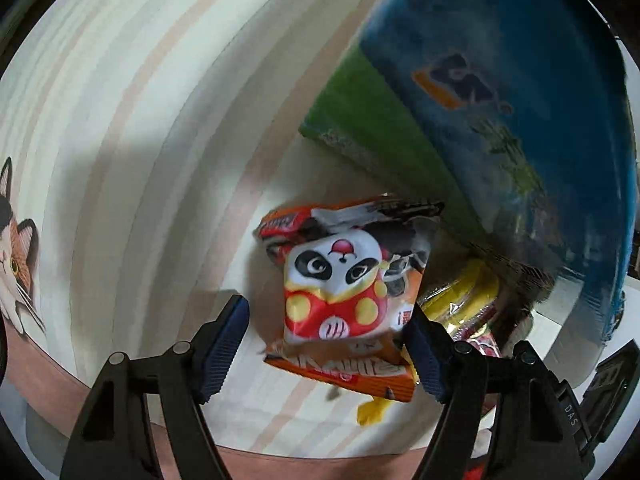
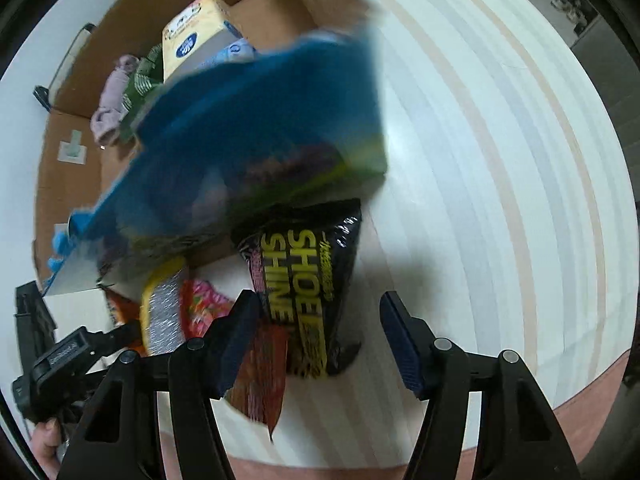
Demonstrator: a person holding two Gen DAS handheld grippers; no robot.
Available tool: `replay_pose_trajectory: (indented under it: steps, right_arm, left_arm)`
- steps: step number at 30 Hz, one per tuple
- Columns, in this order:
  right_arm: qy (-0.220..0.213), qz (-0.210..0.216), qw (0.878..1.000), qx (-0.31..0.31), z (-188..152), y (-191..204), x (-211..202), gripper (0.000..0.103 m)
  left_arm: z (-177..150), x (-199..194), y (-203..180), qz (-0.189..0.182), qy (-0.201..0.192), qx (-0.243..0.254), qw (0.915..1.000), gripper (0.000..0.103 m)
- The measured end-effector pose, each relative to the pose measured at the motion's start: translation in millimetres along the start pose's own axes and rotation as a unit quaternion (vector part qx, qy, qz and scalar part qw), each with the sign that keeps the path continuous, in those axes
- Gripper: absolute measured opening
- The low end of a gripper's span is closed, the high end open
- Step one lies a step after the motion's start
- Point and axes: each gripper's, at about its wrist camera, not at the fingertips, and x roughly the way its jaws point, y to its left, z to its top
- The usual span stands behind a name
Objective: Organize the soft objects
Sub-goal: 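Grasp the orange panda snack bag with the left tool while the right tool grasps the black shoe-shine pack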
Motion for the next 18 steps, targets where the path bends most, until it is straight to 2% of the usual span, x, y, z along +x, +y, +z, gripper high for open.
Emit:
replay_pose_trajectory:
  steps: [2,4,5,6,8,9,12,15,18]
  right_arm:
    - [0.007,-0.006,1.0,-0.006,-0.5,6.8,8.3,0.066]
    - [0.02,-0.015,1.0,-0.014,-2.9,12.7,17.2,0.066]
    - [0.025,-0.026,0.999,-0.02,-4.7,15.4,21.6,0.066]
    - [0.026,-0.037,0.999,-0.028,-7.5,17.1,23.7,0.065]
    - [0.028,-0.052,0.997,-0.047,-11.8,20.5,23.5,0.052]
    - [0.033,-0.058,0.996,-0.054,-14.7,20.9,23.1,0.05]
    - [0.052,-0.068,0.994,-0.066,-24.9,8.8,20.2,0.049]
    - [0.066,-0.087,0.99,-0.086,-40.7,-7.0,14.9,0.049]
    - [0.089,-0.1,0.985,-0.109,-65.6,-21.0,12.3,0.049]
  left_arm:
    - [-1.3,0.0,-1.4,0.012,-0.005,0.008,0.9999,0.067]
    - [-4.1,-0.6,-3.1,0.032,-0.008,0.022,0.9992,0.051]
    - [-6.1,-0.7,-3.3,0.042,-0.009,0.03,0.9986,0.047]
    - [-8.2,-0.7,-2.2,0.048,-0.009,0.035,0.9982,0.047]
    - [-13.8,-0.2,3.2,0.056,-0.007,0.04,0.9976,0.047]
    - [-18.3,0.1,6.6,0.063,-0.007,0.044,0.997,0.047]
    - [-34.5,2.3,12.0,0.087,-0.007,0.062,0.9943,0.046]
    - [-66.1,9.4,12.3,0.117,-0.005,0.099,0.9881,0.046]
    - [-97.0,19.9,10.2,0.128,0.008,0.13,0.9831,0.047]
